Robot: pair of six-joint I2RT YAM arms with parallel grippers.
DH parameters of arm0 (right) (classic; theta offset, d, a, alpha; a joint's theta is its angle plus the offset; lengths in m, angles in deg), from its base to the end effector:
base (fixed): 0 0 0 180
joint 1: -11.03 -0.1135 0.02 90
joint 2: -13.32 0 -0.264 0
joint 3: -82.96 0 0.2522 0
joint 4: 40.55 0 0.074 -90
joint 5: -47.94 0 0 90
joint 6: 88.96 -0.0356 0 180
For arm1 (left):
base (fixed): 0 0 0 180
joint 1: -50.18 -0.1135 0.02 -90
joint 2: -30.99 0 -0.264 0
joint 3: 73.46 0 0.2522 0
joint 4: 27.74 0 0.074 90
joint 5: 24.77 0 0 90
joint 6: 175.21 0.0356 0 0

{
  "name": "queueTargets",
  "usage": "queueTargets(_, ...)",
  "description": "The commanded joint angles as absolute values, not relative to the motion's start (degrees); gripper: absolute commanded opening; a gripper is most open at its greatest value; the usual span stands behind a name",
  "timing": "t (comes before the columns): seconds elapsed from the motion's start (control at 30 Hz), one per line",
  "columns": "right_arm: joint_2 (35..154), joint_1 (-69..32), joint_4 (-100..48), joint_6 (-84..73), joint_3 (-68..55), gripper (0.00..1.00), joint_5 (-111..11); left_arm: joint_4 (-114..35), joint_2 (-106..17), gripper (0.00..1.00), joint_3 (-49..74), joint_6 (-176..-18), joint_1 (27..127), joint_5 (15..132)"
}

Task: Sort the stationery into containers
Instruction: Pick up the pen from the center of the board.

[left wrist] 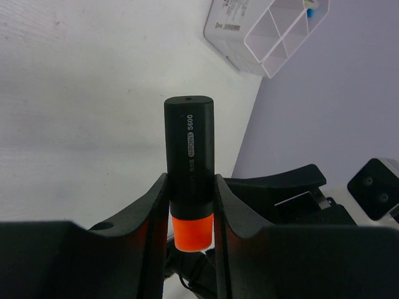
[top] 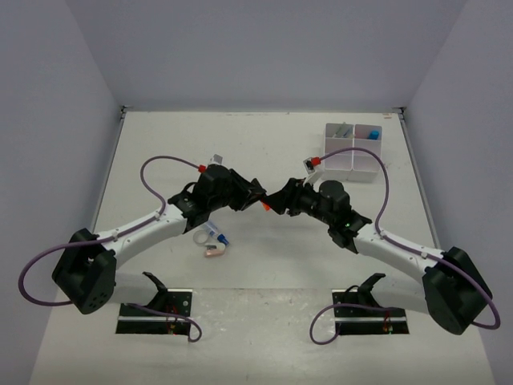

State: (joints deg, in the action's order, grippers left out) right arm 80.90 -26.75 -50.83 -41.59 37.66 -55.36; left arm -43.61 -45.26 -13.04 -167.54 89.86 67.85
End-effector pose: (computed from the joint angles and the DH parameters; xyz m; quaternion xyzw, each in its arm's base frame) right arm 0.1997 0.1651 0.2393 -0.0402 0.7743 0.4722 0.4193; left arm 0.2245 -0.1884 0.2436 -0.3071 0.8174 -0.4356 0.2186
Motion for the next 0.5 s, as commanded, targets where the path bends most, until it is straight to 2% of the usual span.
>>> queueTargets(0.0, 83.0, -28.0, -52.4, -40.3, 34.5, 0.55, -52.4, -39.4, -43.9, 0.00, -12.3, -170.9, 90.7, 67.1)
queueTargets(0.1, 83.5, -28.7, -52.0, -40.0, 34.0, 0.51, -52.0, -39.5, -42.7, 0.00, -13.1, -171.4, 90.8, 65.8)
queueTargets(0.2, 84.3, -29.7, -51.3, -39.2, 32.6, 0.34, -51.3, -39.7, -42.0, 0.00, -13.3, -172.4, 91.0, 65.6)
queueTargets(0.23, 84.6, -29.7, -51.2, -39.2, 32.3, 0.21, -51.1, -39.7, -41.7, 0.00, -13.4, -172.5, 91.0, 65.7)
queueTargets(0.3, 84.8, -29.8, -50.8, -39.1, 31.9, 0.04, -50.3, -39.7, -41.2, 0.00, -13.5, -172.7, 91.0, 65.7)
queueTargets(0.37, 83.9, -29.8, -50.0, -38.8, 31.7, 0.00, -49.2, -39.6, -40.6, 0.00, -13.6, -172.5, 91.1, 65.8)
queueTargets(0.4, 83.2, -29.8, -48.9, -38.4, 31.5, 0.00, -48.6, -39.4, -40.2, 0.03, -13.5, -171.8, 91.1, 66.0)
queueTargets(0.47, 81.9, -29.8, -44.5, -37.2, 30.7, 0.00, -47.4, -38.4, -40.2, 0.30, -13.1, -168.1, 91.1, 67.0)
